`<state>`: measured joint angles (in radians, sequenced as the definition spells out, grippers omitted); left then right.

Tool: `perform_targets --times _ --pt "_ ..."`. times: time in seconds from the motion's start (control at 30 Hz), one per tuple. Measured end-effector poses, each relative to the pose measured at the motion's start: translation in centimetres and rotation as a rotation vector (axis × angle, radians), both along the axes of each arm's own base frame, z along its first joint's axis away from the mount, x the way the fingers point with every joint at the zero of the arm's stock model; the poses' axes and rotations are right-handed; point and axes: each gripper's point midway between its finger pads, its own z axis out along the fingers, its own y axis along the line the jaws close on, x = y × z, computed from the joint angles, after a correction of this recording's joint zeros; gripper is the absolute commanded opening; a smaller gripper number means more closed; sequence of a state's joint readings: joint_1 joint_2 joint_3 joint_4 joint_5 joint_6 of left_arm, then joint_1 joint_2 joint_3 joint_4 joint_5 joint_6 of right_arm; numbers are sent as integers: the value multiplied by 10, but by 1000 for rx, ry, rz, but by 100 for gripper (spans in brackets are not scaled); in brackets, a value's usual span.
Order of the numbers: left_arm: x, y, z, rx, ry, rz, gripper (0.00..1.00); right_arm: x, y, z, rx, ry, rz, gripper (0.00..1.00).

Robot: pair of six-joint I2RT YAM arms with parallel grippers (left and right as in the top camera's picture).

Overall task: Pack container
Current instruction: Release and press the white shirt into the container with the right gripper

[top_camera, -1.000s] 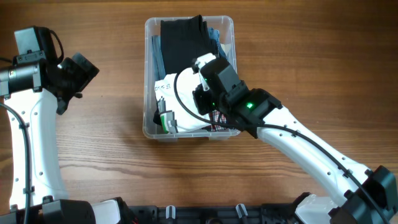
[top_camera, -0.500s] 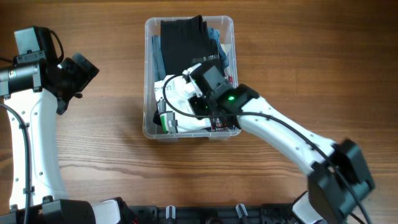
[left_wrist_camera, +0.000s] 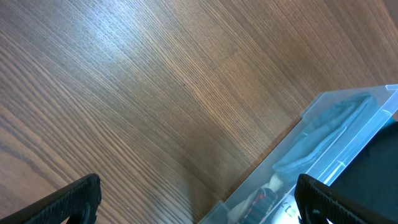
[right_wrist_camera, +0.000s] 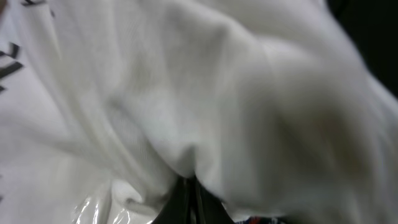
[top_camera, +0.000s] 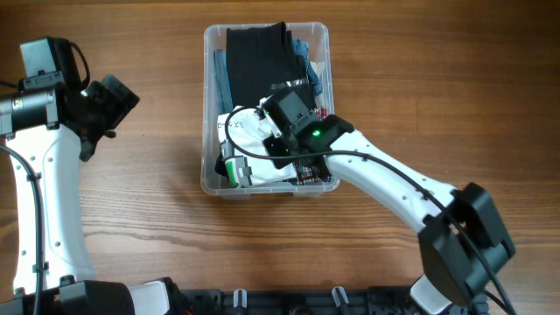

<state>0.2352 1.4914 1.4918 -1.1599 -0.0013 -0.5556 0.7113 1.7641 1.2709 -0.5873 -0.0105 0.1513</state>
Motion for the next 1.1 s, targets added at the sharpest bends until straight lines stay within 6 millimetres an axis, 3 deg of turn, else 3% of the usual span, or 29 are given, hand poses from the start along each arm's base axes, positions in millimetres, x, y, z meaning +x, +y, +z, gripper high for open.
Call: perform_targets --times 0.1,0.17,0.27,0.37,0.53,0.8,1.1 --pt "0 0 0 0 0 0 100 1 -1 18 24 -36 -3 4" --pt "0 0 0 0 0 0 100 2 -3 51 69 -107 -12 4" --pt "0 0 0 0 0 0 100 5 -7 81 103 -182 -28 4" --pt "0 0 0 0 0 0 100 9 -7 89 115 -214 -37 4" --pt "0 0 0 0 -1 0 100 22 1 78 118 -234 -46 4" --pt "0 0 0 0 0 0 100 44 2 2 -7 -172 -107 4" --pt "0 0 0 0 0 0 100 49 0 1 1 -166 -158 4"
